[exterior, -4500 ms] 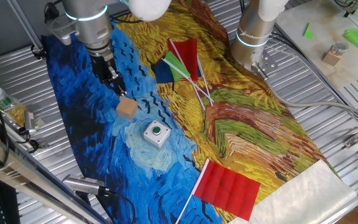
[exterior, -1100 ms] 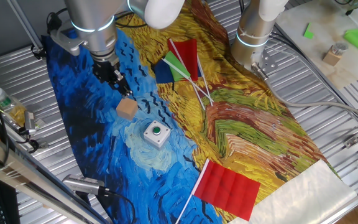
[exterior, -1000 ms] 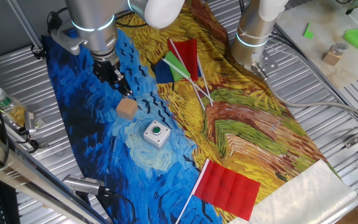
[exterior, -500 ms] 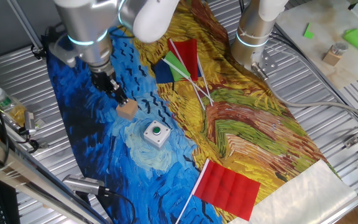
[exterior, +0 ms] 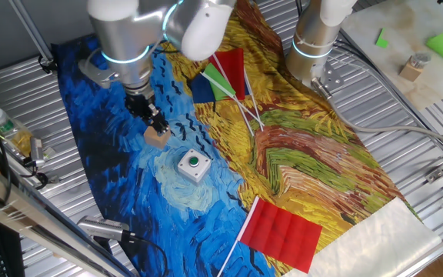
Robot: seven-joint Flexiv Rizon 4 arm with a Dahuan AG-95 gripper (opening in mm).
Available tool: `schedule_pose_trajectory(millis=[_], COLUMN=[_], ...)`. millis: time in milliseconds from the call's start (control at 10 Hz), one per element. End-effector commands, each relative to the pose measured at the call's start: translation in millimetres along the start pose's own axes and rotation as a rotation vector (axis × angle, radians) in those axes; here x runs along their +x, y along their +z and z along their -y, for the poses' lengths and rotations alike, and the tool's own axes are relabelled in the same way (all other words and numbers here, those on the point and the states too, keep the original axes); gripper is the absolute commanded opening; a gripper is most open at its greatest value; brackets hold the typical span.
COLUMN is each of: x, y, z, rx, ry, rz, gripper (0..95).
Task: Pick up the small block on the left and move it to the right
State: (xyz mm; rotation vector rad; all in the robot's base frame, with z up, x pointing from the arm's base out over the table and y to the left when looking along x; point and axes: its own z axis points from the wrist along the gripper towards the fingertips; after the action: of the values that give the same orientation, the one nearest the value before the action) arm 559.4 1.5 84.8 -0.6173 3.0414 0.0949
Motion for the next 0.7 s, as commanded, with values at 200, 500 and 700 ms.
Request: schedule_pose_trajectory(millis=[200, 500, 700], x=[1.8, -0.9, -3.6], y=[16.3, 28.7, 32.4], z=[3.3, 1.8, -4.5], rx=[-0.014, -0.033, -0.025], ry=[0.0, -0.012, -0.04], rz=[0.008, 0.019, 0.028], gripper=[95.0, 95.0, 95.0])
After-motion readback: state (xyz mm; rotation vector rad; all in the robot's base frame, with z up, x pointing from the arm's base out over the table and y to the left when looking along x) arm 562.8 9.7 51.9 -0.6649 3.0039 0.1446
